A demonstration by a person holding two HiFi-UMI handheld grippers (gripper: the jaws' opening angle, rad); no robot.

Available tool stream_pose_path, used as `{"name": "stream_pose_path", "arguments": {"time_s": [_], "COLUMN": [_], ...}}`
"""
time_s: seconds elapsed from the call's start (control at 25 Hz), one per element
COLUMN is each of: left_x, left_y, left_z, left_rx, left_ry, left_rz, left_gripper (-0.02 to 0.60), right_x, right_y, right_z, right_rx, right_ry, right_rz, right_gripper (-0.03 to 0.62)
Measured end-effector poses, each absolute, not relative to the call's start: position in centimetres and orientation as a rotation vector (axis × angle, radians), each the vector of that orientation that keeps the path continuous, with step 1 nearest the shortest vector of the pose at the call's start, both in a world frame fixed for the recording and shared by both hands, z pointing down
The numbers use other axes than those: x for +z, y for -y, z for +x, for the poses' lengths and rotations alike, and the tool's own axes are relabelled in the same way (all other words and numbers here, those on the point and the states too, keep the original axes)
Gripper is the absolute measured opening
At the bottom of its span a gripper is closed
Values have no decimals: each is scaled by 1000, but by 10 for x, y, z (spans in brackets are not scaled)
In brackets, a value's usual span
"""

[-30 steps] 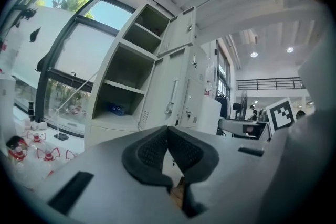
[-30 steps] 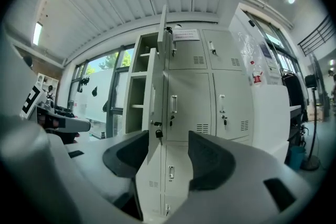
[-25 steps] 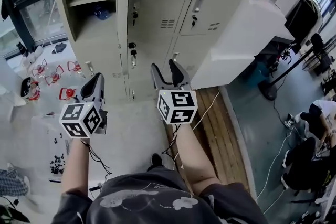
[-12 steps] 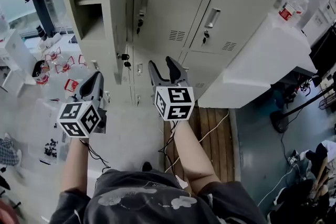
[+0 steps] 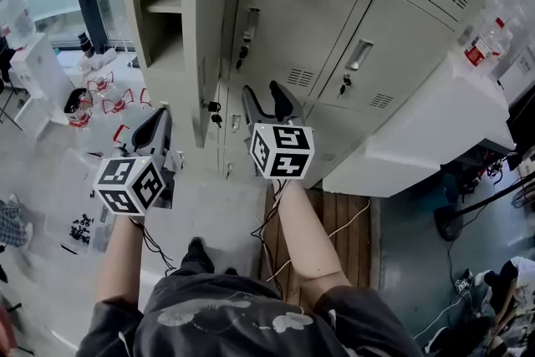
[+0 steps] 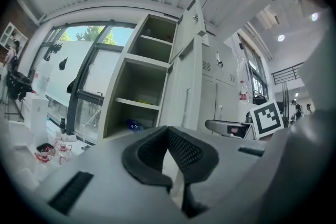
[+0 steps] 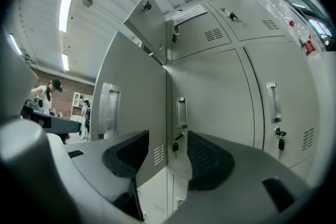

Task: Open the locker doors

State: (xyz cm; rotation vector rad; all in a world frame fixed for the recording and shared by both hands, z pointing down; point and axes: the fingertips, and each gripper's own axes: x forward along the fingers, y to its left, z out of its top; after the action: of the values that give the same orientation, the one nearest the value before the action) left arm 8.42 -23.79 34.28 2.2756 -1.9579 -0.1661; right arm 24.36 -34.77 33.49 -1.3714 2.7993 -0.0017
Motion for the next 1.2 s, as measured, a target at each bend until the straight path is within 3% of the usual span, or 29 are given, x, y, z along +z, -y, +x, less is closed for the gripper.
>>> {"name": "stream_pose_path", "arguments": {"time_s": [1.2], "left_x": [319], "left_y": [335], "left_z": [6], "left_rx": [-224], "left_ry": [1845], "left_rz": [2415], "left_gripper": [8], "right_x": [301], "right_y": [480], "right_z": [157], "right_rx": [118], "right_ry": [-2745], "right_rz": [-1526], "right_gripper": [206]}}
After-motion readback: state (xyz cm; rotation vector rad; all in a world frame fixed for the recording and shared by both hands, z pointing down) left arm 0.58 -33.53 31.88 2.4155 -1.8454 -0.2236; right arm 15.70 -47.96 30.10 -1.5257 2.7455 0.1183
